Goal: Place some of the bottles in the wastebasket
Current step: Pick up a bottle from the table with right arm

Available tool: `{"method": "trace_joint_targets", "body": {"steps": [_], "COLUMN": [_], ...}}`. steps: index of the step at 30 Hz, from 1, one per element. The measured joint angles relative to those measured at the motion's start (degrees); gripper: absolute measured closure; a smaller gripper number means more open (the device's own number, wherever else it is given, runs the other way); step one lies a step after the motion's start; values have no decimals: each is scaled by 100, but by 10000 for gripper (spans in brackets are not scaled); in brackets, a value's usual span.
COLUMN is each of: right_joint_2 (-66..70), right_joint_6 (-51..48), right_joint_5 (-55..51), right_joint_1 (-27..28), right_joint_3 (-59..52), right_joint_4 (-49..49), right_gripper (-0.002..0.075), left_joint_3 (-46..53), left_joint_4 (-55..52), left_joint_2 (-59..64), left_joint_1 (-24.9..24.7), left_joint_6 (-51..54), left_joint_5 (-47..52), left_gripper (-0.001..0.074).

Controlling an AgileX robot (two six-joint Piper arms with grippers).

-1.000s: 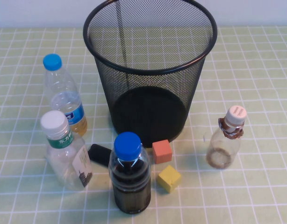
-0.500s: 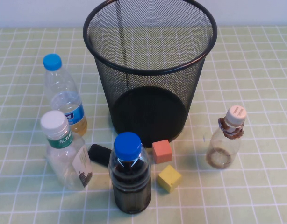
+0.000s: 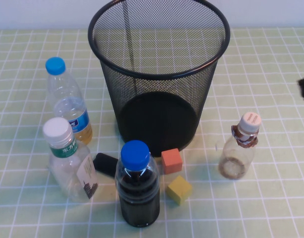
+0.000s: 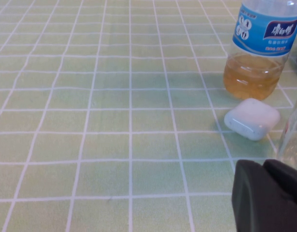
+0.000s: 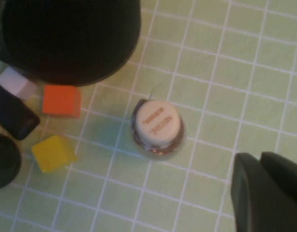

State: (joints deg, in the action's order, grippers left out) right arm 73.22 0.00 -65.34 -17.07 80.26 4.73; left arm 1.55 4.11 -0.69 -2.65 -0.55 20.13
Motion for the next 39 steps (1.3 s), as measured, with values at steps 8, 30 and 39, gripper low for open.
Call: {"method": "trace_joint_targets", "body": {"steps": [8, 30, 39], "right_joint_2": [1091, 1872, 2094], "right_joint_6": [140, 342, 567], "right_joint_5": [-800, -910, -910], "right_joint_1": [-275, -360, -369], "right_joint_3": [931, 921, 921], "right_joint_4": [267, 289, 255], "right_gripper": [615, 137, 250], "left_joint_3": [0, 0, 0], "left_joint_4": [0, 0, 0], "left_joint_2": [0, 0, 0], "left_joint_1": [0, 0, 0], "left_joint_6": [0, 0, 0], "left_joint_5": [0, 0, 0], "left_gripper": [739, 739, 739]}}
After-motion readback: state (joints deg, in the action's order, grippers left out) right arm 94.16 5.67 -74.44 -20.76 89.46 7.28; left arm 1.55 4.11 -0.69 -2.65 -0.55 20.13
